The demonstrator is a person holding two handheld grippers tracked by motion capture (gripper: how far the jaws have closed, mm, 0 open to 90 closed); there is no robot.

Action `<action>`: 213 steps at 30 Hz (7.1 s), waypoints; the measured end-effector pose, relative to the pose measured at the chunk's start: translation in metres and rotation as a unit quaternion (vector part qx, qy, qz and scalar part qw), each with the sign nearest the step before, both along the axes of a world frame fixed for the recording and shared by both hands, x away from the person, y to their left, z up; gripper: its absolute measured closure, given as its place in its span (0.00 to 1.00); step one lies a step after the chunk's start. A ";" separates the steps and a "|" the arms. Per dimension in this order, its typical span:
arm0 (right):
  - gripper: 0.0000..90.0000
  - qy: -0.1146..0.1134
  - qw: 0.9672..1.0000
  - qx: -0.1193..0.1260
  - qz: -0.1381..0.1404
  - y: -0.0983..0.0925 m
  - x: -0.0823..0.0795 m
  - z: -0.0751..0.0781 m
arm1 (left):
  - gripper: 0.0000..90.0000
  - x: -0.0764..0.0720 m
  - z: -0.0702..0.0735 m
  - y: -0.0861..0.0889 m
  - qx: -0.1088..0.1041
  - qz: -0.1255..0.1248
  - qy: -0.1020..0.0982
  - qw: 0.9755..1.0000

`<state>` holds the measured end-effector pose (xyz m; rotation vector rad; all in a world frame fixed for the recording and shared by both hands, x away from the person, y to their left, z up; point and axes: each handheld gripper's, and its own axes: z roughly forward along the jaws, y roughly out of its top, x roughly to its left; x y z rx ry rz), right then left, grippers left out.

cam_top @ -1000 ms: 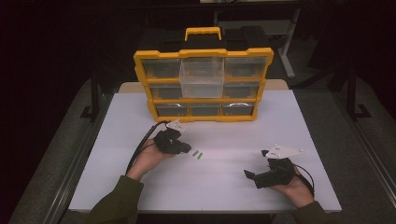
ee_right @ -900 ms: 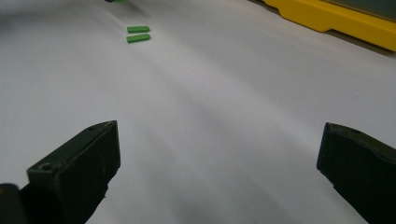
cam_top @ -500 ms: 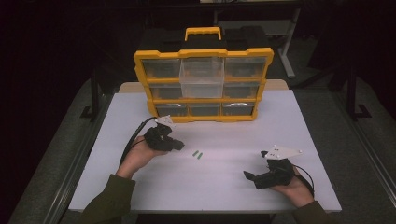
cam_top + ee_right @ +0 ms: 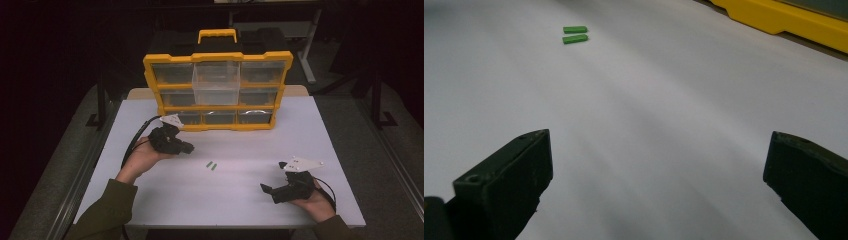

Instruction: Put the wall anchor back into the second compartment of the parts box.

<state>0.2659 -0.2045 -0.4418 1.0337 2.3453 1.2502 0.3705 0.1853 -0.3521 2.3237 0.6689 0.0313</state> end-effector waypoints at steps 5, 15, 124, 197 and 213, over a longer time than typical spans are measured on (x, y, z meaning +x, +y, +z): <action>0.00 -0.002 1.000 0.005 -0.001 -0.001 0.000 0.001 | 0.93 0.001 0.017 0.003 -0.001 -0.005 -0.007 1.000; 0.00 -0.004 1.000 0.005 -0.001 -0.001 0.000 0.002 | 0.93 0.005 0.047 0.008 -0.001 -0.012 -0.018 1.000; 0.00 0.002 1.000 0.016 0.000 -0.003 -0.002 0.002 | 0.59 0.052 0.202 0.000 0.013 -0.002 -0.076 0.997; 0.00 0.000 1.000 0.013 -0.001 -0.004 -0.002 0.001 | 0.53 0.013 -0.029 -0.050 0.021 -0.003 -0.018 1.000; 0.00 0.002 1.000 0.013 -0.002 -0.004 -0.002 0.001 | 0.74 0.010 -0.063 -0.064 0.072 -0.019 -0.004 0.997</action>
